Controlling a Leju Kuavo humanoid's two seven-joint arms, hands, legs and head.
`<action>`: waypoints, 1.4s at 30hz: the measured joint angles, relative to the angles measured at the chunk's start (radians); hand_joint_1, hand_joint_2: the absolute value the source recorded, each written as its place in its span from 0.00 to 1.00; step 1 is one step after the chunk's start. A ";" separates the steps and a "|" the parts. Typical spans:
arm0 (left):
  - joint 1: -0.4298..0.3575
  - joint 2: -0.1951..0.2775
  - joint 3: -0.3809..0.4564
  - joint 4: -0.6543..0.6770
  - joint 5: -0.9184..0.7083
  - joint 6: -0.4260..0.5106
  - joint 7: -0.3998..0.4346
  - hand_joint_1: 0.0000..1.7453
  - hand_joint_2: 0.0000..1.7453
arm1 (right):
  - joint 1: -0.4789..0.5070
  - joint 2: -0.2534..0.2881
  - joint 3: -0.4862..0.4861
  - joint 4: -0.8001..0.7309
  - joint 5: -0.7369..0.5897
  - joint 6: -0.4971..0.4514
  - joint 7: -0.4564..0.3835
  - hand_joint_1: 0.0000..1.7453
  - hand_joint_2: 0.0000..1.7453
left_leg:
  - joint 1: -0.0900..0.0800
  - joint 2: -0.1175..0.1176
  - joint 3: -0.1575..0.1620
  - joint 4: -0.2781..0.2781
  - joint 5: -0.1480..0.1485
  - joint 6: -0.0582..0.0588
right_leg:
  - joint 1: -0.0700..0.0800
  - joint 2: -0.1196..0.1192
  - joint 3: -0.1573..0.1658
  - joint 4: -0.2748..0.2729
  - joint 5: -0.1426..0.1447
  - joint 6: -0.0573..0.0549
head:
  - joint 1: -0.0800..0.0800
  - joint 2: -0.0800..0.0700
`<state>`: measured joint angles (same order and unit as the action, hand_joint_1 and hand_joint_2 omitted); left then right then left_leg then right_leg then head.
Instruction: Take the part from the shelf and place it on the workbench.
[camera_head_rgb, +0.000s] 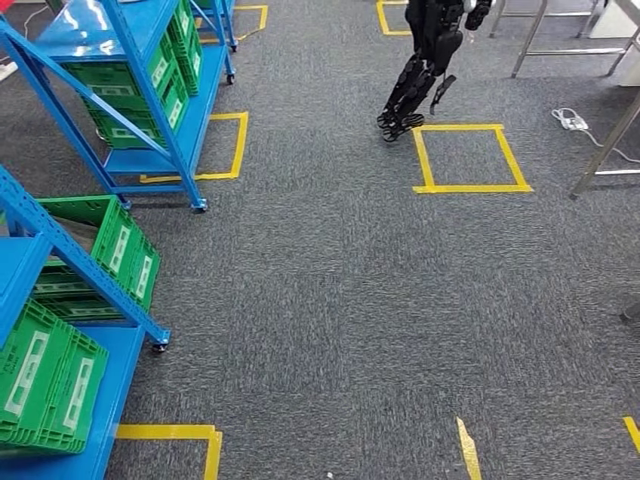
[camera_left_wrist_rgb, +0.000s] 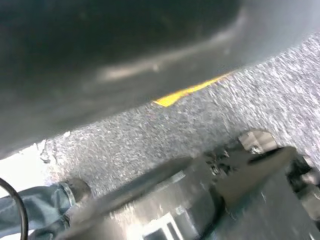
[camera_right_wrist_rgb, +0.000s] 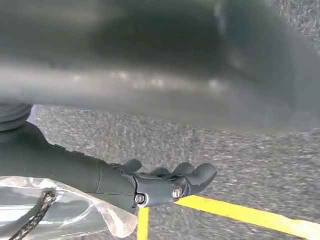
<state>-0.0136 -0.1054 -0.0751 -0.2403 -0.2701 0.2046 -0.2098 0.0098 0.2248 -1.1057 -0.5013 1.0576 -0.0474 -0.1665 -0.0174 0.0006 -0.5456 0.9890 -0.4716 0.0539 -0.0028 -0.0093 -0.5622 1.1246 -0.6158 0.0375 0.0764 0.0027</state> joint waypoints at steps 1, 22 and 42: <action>-0.001 -0.002 0.000 0.000 0.000 0.000 0.000 0.00 0.00 | -0.001 -0.001 0.000 0.000 0.000 -0.001 0.000 0.00 0.00 | 0.001 -0.001 0.003 -0.003 -0.001 0.000 | -0.002 0.005 -0.038 0.065 -0.023 0.005 | 0.001 0.000; -0.001 -0.004 0.000 0.000 -0.006 0.023 -0.004 0.00 0.00 | -0.003 -0.016 0.000 0.033 -0.005 -0.033 -0.007 0.00 0.00 | 0.018 -0.005 -0.056 0.167 -0.062 -0.061 | -0.016 0.006 0.008 -0.097 0.102 -0.028 | -0.005 0.000; -0.005 -0.006 -0.002 0.000 -0.006 0.033 -0.005 0.00 0.00 | -0.007 -0.026 0.000 0.052 -0.007 -0.040 -0.017 0.00 0.00 | 0.009 -0.005 -0.004 0.022 -0.017 -0.044 | -0.013 0.005 0.015 -0.127 0.121 -0.005 | -0.001 0.000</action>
<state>-0.0187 -0.1110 -0.0771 -0.2403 -0.2762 0.2372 -0.2144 0.0030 0.1986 -1.1055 -0.4496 1.0507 -0.0874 -0.1839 -0.0080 -0.0045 -0.5497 1.0114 -0.4889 0.0097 -0.0157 -0.0042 -0.5476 0.9971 -0.4950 0.0325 0.0751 0.0027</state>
